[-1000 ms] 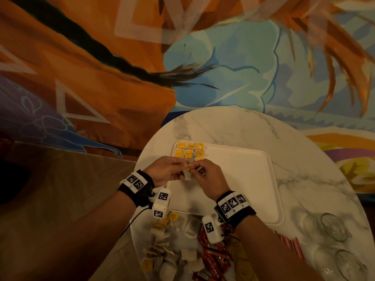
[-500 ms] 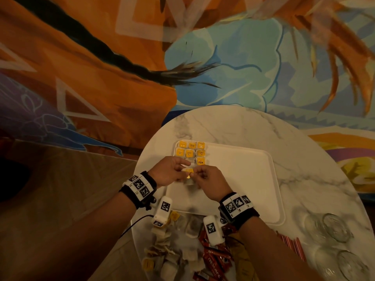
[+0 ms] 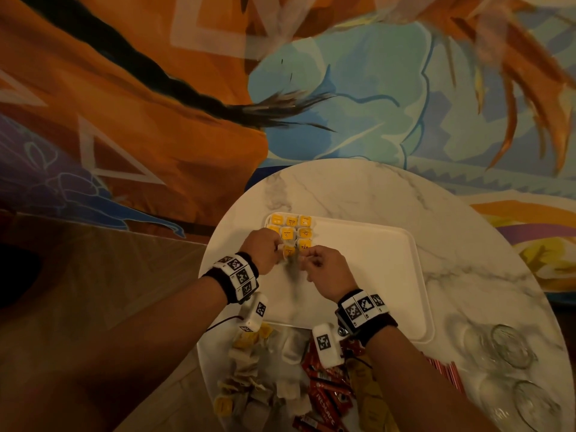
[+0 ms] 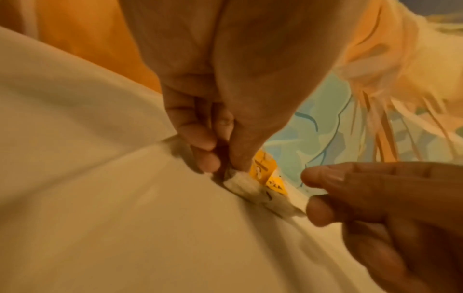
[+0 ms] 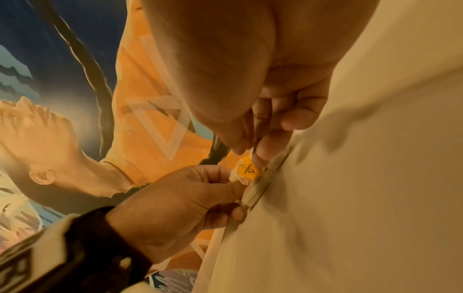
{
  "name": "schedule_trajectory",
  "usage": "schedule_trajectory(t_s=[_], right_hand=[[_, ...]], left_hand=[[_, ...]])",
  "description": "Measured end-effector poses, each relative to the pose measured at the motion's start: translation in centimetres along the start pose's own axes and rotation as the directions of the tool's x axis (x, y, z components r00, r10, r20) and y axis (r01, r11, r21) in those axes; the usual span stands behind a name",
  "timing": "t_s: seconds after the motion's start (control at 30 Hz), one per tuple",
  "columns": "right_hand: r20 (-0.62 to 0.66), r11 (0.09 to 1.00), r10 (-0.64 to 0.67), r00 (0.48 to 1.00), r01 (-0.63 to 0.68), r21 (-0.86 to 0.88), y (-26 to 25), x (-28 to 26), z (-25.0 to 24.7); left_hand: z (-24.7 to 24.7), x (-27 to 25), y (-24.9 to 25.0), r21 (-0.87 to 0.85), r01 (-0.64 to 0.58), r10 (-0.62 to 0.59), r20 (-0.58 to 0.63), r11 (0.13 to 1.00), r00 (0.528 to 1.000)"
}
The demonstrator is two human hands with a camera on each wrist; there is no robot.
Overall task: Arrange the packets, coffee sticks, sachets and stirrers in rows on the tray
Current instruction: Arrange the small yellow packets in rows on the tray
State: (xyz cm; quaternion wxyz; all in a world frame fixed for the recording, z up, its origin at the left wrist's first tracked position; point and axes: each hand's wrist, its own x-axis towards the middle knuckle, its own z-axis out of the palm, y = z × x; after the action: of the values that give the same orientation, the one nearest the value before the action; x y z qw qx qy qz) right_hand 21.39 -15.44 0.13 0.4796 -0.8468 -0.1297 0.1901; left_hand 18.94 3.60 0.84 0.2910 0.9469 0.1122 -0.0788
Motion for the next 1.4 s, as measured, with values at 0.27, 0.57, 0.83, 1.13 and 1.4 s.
schedule_trajectory(t_s=[0.27,0.57,0.83,1.13,1.4], right_hand=[[-0.004,0.999,0.02,1.0,-0.02,0.038,0.2,-1.9,-1.4],[0.162,0.986,-0.043,0.986,0.069,-0.155,-0.4,-5.3,-2.9],[0.315,0.907,-0.096,0.944,0.214,-0.363,-1.6,-9.1,-2.8],[0.399,0.692,-0.026,0.917,0.305,-0.654,0.3,-11.8,0.2],[0.335,0.629,-0.071,0.939,0.303,-0.716,1.4,-12.2,1.6]], left_hand=[[-0.1,1.7,0.6,0.098,0.024,-0.019,-0.049,0.995,0.999],[-2.0,-1.9,0.1,-0.055,-0.078,0.081,0.061,0.995,0.995],[-2.9,-10.8,-0.6,-0.054,-0.303,0.304,0.334,0.951,0.892],[1.1,-14.1,-1.5,0.154,-0.371,0.289,0.389,0.916,0.875],[2.3,-14.0,-1.3,0.289,-0.435,0.288,0.436,0.853,0.853]])
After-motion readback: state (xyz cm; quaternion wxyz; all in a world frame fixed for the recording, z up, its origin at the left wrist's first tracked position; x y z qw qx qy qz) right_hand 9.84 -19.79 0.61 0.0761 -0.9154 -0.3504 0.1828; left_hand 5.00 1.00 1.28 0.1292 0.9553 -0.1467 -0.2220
